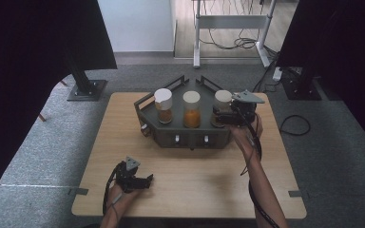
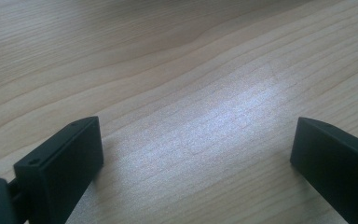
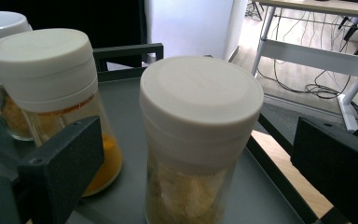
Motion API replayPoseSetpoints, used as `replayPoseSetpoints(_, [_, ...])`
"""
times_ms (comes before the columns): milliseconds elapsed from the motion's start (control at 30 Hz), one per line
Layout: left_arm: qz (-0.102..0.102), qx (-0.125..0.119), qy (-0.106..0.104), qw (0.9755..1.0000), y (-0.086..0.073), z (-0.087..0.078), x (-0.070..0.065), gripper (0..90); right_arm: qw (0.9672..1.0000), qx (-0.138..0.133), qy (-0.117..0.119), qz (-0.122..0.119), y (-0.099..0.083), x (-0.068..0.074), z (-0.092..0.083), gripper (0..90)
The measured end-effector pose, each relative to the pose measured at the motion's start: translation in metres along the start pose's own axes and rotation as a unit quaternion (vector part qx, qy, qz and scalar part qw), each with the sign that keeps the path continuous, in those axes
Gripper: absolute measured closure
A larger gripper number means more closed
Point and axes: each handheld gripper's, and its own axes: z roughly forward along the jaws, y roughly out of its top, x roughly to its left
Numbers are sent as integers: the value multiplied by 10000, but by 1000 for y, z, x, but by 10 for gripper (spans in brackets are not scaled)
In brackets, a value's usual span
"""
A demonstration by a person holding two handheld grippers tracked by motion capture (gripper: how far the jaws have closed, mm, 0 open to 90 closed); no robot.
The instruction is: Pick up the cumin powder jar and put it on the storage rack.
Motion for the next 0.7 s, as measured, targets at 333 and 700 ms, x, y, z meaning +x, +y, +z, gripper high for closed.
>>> replayPoseSetpoints(333, [-2, 0, 0, 10000, 0, 0, 0, 21, 10000, -35, 15, -73, -7, -1, -15, 21])
replayPoseSetpoints(700, [-3, 0, 6, 10000, 0, 0, 0, 21, 9997, -138, 128, -180, -15, 3, -36, 38])
